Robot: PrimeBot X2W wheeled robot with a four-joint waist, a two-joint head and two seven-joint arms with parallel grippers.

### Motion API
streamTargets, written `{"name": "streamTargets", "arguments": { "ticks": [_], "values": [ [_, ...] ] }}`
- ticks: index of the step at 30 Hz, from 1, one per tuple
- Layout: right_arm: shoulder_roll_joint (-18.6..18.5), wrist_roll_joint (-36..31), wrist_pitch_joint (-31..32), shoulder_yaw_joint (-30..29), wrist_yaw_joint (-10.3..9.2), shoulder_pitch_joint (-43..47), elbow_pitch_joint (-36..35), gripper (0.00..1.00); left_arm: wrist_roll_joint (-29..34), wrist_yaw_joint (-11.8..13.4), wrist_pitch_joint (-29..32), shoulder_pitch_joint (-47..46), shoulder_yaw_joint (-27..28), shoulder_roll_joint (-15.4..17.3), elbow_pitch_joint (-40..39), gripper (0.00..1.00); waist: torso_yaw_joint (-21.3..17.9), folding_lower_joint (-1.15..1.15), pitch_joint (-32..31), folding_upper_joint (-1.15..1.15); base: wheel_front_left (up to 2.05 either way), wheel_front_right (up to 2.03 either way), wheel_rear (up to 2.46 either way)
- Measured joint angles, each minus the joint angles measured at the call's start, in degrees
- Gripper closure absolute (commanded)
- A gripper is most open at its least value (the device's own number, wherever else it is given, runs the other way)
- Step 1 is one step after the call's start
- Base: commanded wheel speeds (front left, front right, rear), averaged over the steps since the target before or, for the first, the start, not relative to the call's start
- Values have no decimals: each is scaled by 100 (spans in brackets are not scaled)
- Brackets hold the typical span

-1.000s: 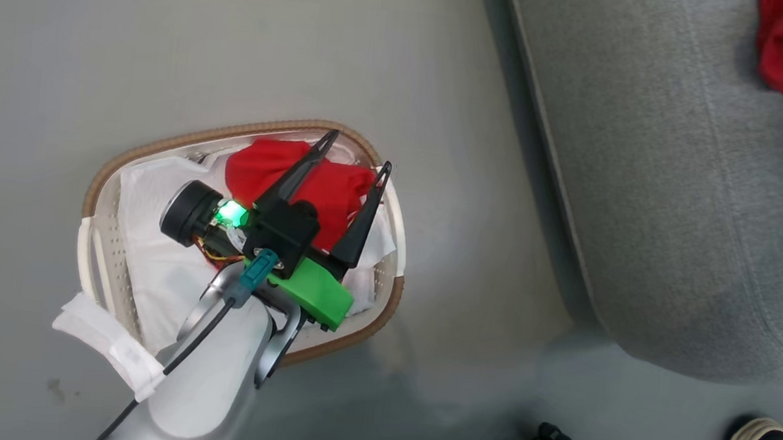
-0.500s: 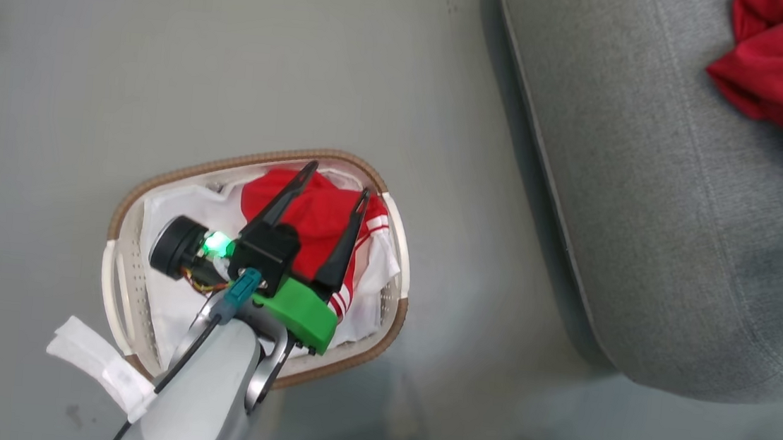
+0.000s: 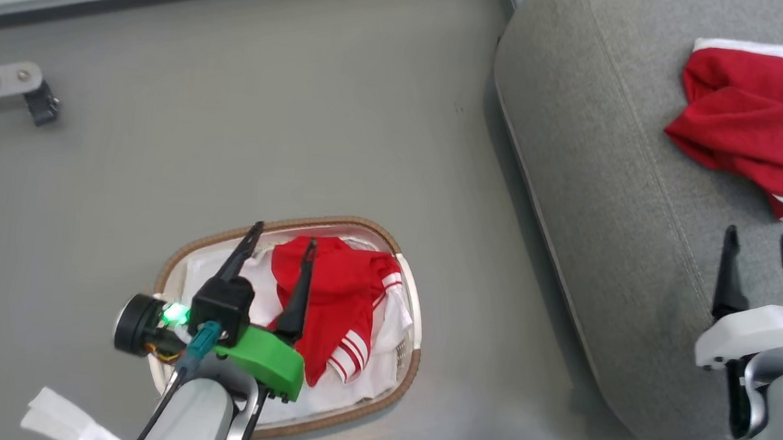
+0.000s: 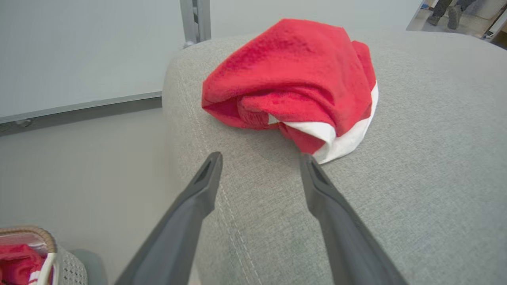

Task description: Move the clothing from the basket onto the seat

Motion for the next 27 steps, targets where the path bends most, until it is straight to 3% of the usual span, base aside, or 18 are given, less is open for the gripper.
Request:
{"name": "streamTargets", "arguments": {
  "ticks": [14,27],
  "values": [
    [449,541,0,1006,-1,215,-639,0,44,292,0,647,1046,-5,-413,0,717,0,-665,0,0,0,0],
    [478,590,0,1467,-1,823,-809,0,94,267,0,1287,1625,-10,-700,0,1073,0,-1243,0,0,0,0]
  ]
}}
